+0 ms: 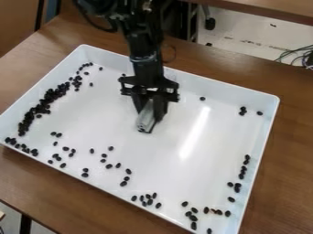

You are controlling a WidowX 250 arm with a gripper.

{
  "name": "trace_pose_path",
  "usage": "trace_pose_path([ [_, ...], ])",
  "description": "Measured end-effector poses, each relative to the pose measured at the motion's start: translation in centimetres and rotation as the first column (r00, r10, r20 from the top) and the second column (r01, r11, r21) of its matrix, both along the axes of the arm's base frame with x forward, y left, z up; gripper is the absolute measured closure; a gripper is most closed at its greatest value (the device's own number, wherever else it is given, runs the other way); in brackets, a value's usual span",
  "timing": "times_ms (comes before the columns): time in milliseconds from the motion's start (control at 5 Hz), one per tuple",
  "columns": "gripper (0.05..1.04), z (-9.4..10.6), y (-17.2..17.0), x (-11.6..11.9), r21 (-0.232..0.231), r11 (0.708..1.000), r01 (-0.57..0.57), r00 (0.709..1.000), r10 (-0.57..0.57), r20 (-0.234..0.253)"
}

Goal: Sweep into pile

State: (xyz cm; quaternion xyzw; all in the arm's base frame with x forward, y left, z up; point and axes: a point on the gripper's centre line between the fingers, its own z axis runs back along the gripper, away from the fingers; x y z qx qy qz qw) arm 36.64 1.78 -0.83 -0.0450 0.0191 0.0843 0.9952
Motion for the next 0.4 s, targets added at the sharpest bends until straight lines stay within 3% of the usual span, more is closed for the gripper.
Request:
trace_pose_path([
  [400, 0.725, 0.3, 6.3, -0.7, 0.019, 0.997, -0.081, 0.997, 0.081, 0.000],
])
